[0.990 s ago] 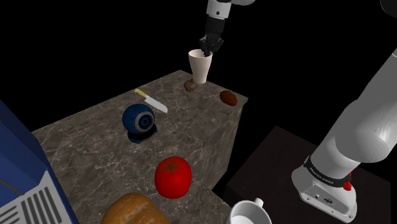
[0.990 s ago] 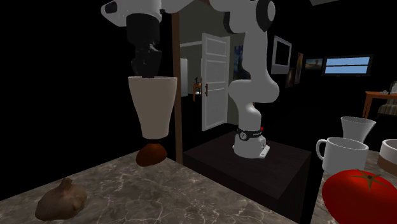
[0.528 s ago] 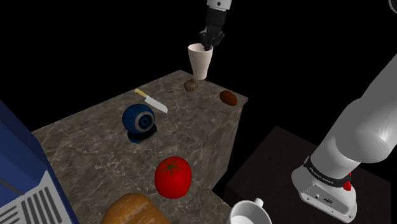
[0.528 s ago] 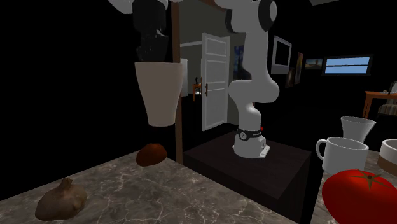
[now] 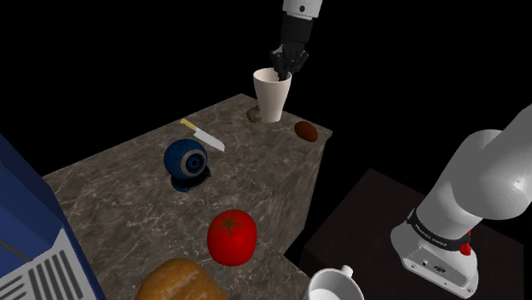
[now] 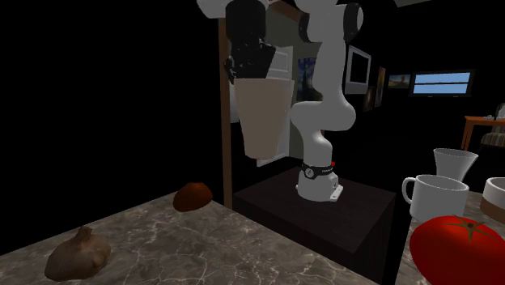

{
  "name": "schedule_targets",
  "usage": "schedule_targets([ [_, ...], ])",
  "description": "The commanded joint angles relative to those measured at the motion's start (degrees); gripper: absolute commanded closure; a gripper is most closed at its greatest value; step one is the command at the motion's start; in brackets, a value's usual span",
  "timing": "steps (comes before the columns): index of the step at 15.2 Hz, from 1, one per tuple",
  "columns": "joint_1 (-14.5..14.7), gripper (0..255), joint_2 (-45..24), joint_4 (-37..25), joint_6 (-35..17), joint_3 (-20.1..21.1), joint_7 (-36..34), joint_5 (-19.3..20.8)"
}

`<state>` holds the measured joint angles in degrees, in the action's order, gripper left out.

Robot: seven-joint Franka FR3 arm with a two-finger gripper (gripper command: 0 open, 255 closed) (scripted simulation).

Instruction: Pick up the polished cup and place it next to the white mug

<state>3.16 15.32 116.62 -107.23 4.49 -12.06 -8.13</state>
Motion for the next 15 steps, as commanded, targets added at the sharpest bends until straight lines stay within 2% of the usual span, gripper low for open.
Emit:
schedule_targets([
  [1, 0.8, 255, 2.9, 2.7, 0.0, 1.2, -2.0, -0.4],
  [8, 4.2, 255, 12.2, 10.6, 0.3, 6.4, -9.3, -2.8],
  [15, 8.0, 255, 19.5, 15.3, 1.5, 12.4, -17.4, -6.3],
])
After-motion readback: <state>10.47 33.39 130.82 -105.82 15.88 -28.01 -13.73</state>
